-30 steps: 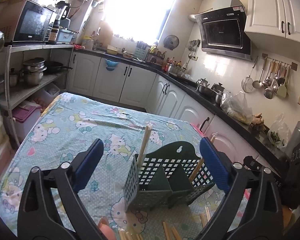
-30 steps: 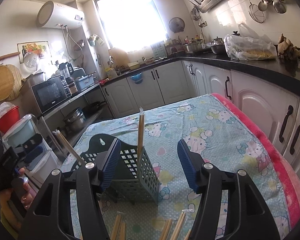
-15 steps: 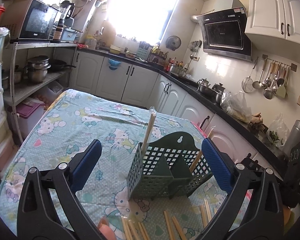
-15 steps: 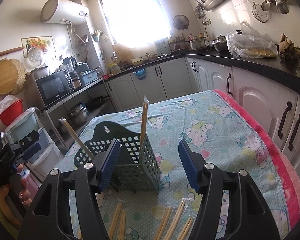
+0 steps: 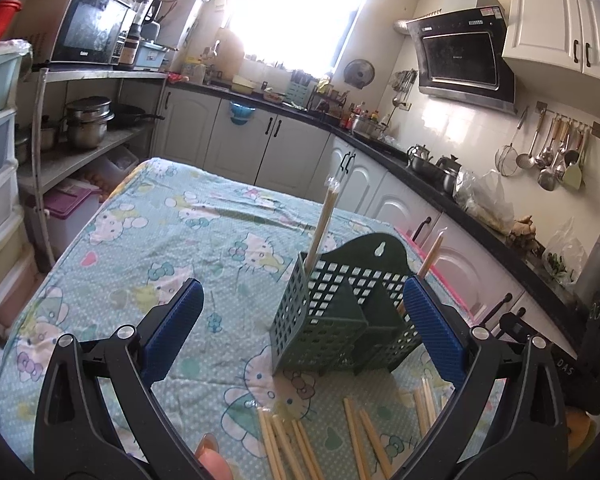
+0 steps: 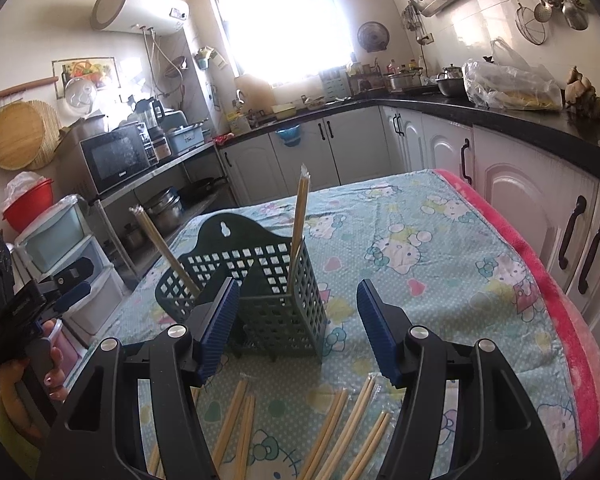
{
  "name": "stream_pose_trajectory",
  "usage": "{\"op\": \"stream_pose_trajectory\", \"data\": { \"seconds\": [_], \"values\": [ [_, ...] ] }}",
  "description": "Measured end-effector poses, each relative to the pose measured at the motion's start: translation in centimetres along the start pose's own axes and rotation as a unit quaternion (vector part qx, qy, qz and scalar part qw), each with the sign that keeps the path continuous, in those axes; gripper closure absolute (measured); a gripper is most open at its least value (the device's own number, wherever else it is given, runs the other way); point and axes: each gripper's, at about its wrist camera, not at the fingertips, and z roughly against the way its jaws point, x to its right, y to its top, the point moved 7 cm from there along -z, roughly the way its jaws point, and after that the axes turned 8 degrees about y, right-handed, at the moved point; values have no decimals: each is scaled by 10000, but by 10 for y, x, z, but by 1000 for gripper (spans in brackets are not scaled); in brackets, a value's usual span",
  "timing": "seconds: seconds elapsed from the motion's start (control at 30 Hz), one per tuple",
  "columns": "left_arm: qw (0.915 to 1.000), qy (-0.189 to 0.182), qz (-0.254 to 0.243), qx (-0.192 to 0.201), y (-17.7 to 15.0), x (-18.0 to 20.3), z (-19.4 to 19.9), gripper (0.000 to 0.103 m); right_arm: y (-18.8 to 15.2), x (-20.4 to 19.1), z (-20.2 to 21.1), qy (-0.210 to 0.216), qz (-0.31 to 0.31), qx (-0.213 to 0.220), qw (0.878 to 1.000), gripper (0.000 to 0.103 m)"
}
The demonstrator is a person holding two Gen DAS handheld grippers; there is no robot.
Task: Organize utensils
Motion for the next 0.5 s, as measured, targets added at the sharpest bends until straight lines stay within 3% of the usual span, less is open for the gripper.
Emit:
{"op": "stream_pose_trajectory", "data": {
  "seconds": [0.4, 0.5],
  "values": [
    [9987, 140, -38, -493, -31, -7, -10, 11, -24, 2, -3, -7, 26, -316, 9995, 44],
    [9976, 190, -53, -659, -40, -8, -14, 21, -29, 3, -2, -9, 13, -373, 9993, 44]
  ]
}}
